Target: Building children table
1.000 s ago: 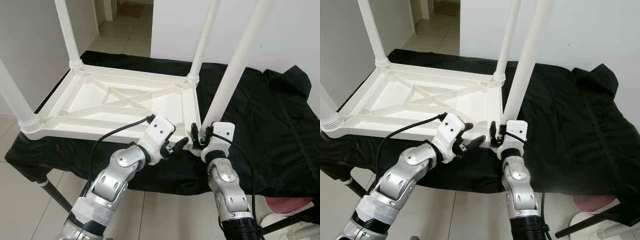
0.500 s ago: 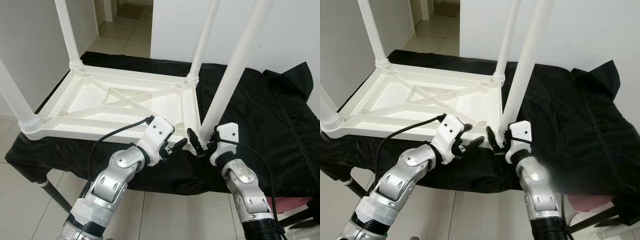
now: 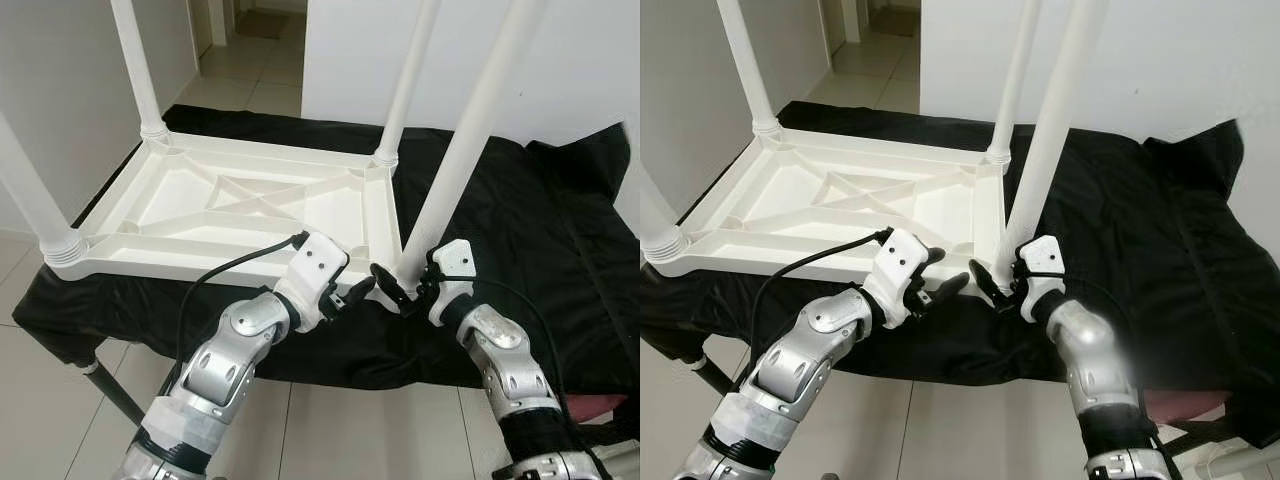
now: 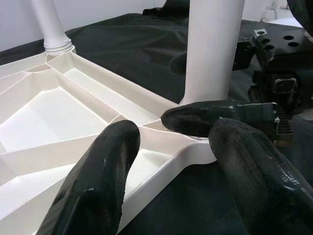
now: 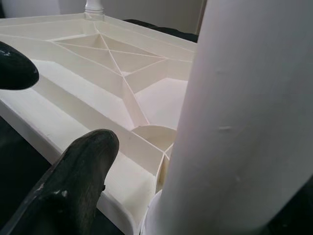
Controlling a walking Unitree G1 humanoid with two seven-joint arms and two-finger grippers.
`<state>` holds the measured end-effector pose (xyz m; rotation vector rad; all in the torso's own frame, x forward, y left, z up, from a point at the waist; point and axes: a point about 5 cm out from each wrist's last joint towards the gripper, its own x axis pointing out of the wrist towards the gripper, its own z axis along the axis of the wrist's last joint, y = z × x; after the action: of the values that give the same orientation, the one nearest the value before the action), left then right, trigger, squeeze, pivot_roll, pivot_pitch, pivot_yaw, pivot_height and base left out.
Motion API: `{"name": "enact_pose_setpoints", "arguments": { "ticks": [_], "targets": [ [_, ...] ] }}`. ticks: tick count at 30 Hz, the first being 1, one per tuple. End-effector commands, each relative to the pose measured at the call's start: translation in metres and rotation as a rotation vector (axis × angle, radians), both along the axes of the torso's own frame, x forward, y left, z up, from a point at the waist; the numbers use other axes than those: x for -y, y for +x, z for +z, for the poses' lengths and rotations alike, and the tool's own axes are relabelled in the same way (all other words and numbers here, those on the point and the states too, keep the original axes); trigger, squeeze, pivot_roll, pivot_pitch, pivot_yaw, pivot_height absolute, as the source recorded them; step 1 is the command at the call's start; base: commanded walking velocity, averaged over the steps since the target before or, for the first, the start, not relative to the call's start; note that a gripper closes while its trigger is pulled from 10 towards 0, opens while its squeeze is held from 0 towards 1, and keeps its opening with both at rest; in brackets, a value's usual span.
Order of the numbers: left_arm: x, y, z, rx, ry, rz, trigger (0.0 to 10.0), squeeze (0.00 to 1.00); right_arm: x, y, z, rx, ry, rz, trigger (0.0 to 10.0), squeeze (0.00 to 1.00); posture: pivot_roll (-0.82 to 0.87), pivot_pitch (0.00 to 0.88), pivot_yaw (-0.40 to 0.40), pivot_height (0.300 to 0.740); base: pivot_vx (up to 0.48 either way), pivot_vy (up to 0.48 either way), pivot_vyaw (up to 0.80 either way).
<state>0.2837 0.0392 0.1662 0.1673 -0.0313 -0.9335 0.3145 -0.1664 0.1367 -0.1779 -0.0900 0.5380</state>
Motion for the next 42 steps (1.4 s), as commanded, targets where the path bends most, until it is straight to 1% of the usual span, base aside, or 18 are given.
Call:
{"name": "enact_pose_setpoints", "arguments": {
  "ticks": [1,3,4,5,6,17,18,19,20,23,26,30,32,35,36,38,41,42],
  "targets": [
    [0.001,0.001,-0.003,-0.012,0.013,-0.003,10.0,0.0,-0.004,0.004,-0.005,-0.018,-0.025,0.032,6.7,0.0,0.02,0.0,-0.042,0.74,0.0,0.0,0.0],
    [0.001,0.001,-0.003,-0.011,0.014,-0.002,10.0,0.0,-0.006,0.006,-0.006,-0.025,-0.035,0.044,6.7,0.0,0.02,0.0,-0.042,0.74,0.0,0.0,0.0],
    [0.001,0.001,-0.002,-0.01,0.013,-0.001,10.0,0.0,-0.007,0.007,-0.008,-0.031,-0.038,0.052,3.5,0.0,0.03,0.0,-0.044,0.74,0.0,0.0,0.0],
    [0.001,0.001,-0.002,-0.01,0.013,-0.001,10.0,0.0,-0.007,0.007,-0.008,-0.031,-0.038,0.052,3.5,0.0,0.03,0.0,-0.044,0.74,0.0,0.0,0.0],
    [0.001,0.001,-0.002,-0.009,0.014,0.001,10.0,0.0,-0.007,0.007,-0.01,-0.038,-0.038,0.058,0.0,0.0,0.03,0.0,-0.046,0.74,0.0,0.0,0.0],
    [0.0,0.002,-0.002,-0.006,0.009,0.008,10.0,0.0,0.005,0.009,-0.019,-0.059,-0.054,0.033,0.0,0.0,0.03,0.0,-0.044,0.74,0.0,0.0,0.0],
    [0.001,0.002,-0.002,-0.006,0.009,0.007,10.0,0.0,0.006,0.01,-0.02,-0.059,-0.048,0.02,8.4,0.0,0.03,0.0,-0.042,0.74,0.0,0.0,0.0],
    [0.001,0.003,-0.002,-0.005,0.01,0.007,10.0,0.0,0.007,0.01,-0.02,-0.058,-0.045,0.012,8.4,0.0,0.03,0.0,-0.042,0.74,0.0,0.0,0.0],
    [0.001,0.003,-0.002,-0.005,0.01,0.007,10.0,0.0,0.008,0.01,-0.02,-0.057,-0.043,0.008,10.0,0.0,0.03,0.0,-0.042,0.74,0.0,0.0,0.0],
    [0.001,0.003,-0.002,-0.006,0.009,0.005,10.0,0.0,0.009,0.011,-0.02,-0.055,-0.016,-0.027,10.0,0.0,0.03,0.0,-0.04,0.74,0.0,0.0,0.0],
    [0.001,0.002,-0.003,-0.009,0.011,0.002,10.0,0.0,0.005,0.01,-0.019,-0.039,0.034,-0.118,10.0,0.0,0.02,0.0,-0.04,0.74,0.0,0.0,0.0],
    [0.002,0.002,-0.003,-0.012,0.008,0.002,10.0,0.0,0.0,0.01,-0.018,-0.024,0.061,-0.15,10.0,0.0,0.02,0.0,-0.039,0.74,0.0,0.0,0.0],
    [0.003,0.002,-0.004,-0.016,0.005,0.004,10.0,0.0,-0.009,0.006,-0.016,-0.014,0.119,-0.22,10.0,0.0,0.02,0.0,-0.04,0.74,0.0,0.0,0.0],
    [0.003,0.002,-0.004,-0.017,0.002,0.008,10.0,0.0,-0.017,0.003,-0.015,-0.014,0.179,-0.326,10.0,0.0,0.03,0.0,-0.044,0.74,0.0,0.0,0.0],
    [0.003,0.002,-0.004,-0.017,0.002,0.008,10.0,0.0,-0.017,0.003,-0.015,-0.014,0.179,-0.326,10.0,0.0,0.03,0.0,-0.044,0.74,0.0,0.0,0.0],
    [0.001,0.003,-0.004,-0.02,-0.003,0.019,10.0,0.0,-0.02,-0.001,-0.016,-0.016,0.197,-0.419,10.0,0.0,0.03,0.0,-0.048,0.74,0.0,0.0,0.0],
    [0.0,0.003,-0.004,-0.019,-0.003,0.024,10.0,0.0,-0.022,-0.002,-0.018,-0.021,0.215,-0.463,10.0,0.0,0.03,0.0,-0.049,0.74,0.0,0.0,0.0],
    [-0.001,0.004,-0.004,-0.018,-0.005,0.031,10.0,0.0,-0.023,-0.003,-0.02,-0.028,0.226,-0.529,10.0,0.0,0.03,0.0,-0.053,0.74,0.0,0.0,0.0]
  ]
}}
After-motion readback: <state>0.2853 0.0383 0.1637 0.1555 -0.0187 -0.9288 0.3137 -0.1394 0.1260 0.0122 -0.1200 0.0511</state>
